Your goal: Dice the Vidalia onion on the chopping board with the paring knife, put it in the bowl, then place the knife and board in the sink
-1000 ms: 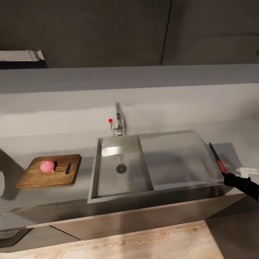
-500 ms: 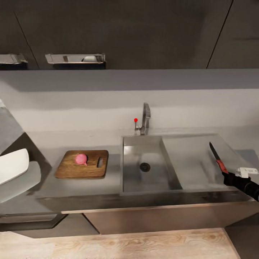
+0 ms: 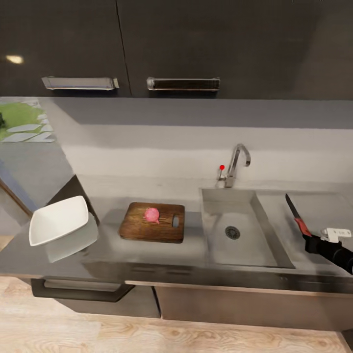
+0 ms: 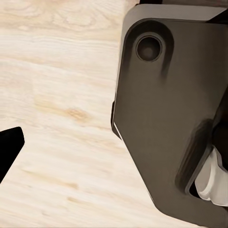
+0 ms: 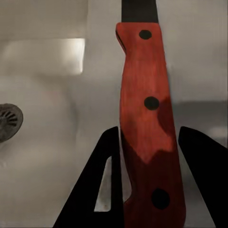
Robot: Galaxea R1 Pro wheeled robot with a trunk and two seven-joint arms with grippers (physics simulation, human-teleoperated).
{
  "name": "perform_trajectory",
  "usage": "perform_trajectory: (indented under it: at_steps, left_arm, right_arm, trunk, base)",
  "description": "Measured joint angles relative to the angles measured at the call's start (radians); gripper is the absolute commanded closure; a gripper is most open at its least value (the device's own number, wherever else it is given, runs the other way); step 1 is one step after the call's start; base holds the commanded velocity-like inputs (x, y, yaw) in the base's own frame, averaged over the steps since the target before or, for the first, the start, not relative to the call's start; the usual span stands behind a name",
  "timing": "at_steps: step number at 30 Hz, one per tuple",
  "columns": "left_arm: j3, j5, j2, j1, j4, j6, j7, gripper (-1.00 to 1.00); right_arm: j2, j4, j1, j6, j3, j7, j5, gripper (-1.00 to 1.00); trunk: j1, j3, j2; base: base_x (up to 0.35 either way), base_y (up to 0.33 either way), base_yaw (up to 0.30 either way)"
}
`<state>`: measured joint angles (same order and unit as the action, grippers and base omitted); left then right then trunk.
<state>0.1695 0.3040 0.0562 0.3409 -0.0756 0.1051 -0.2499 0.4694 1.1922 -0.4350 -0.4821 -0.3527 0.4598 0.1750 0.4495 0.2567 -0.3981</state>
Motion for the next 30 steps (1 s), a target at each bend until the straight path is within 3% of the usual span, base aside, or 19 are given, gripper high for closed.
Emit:
perform_trajectory:
  at_steps: [30]
  left_arm:
    - [0.0, 0.0, 0.005, 0.0, 0.001, -0.002, 0.0, -1.0]
  right_arm:
    - [-0.011, 0.0, 0.0, 0.008, 0.004, 0.0, 0.0, 1.0]
  trunk:
    - [0.0, 0.0, 0.0]
  base:
    - [0.0, 0.302, 0.002]
